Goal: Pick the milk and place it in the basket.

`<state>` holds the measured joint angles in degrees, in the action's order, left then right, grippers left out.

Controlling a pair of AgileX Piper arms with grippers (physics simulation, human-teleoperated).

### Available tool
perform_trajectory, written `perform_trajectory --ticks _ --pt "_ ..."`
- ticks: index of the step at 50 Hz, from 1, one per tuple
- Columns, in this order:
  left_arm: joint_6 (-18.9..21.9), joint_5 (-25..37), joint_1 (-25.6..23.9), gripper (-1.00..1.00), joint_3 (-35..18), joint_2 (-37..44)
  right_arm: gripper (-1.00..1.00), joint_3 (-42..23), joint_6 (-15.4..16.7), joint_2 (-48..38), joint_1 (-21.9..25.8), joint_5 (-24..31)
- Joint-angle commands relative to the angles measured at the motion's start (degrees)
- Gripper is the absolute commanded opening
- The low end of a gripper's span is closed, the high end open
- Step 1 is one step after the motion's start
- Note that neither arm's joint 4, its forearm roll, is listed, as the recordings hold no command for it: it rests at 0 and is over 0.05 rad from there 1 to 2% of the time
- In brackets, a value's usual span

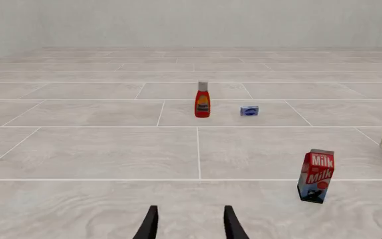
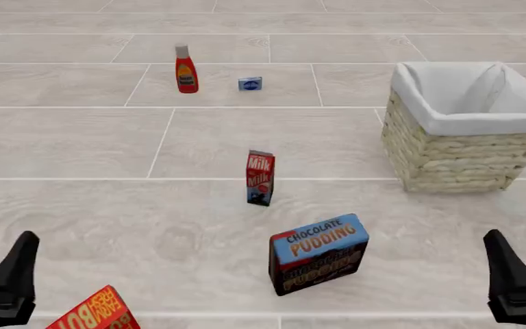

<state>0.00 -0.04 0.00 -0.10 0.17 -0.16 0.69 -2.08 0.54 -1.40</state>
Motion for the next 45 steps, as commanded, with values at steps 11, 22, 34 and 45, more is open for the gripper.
perform_trajectory --ticks 11,22,34,45 --pt "0.0 -0.07 0.0 1.0 -0.15 0.26 1.0 -2.44 1.61 -18.95 4.7 -13.45" --pt "0.0 -0.07 0.01 1.0 -0.15 0.25 1.0 -10.88 4.16 -29.51 13.17 -10.98" --pt "-0.01 -0.06 0.01 1.0 -0.15 0.26 1.0 -23.96 8.48 -34.31 14.96 -1.42" --pt "-0.01 -0.06 0.0 1.0 -0.15 0.27 1.0 -34.32 12.1 -43.72 21.79 5.29"
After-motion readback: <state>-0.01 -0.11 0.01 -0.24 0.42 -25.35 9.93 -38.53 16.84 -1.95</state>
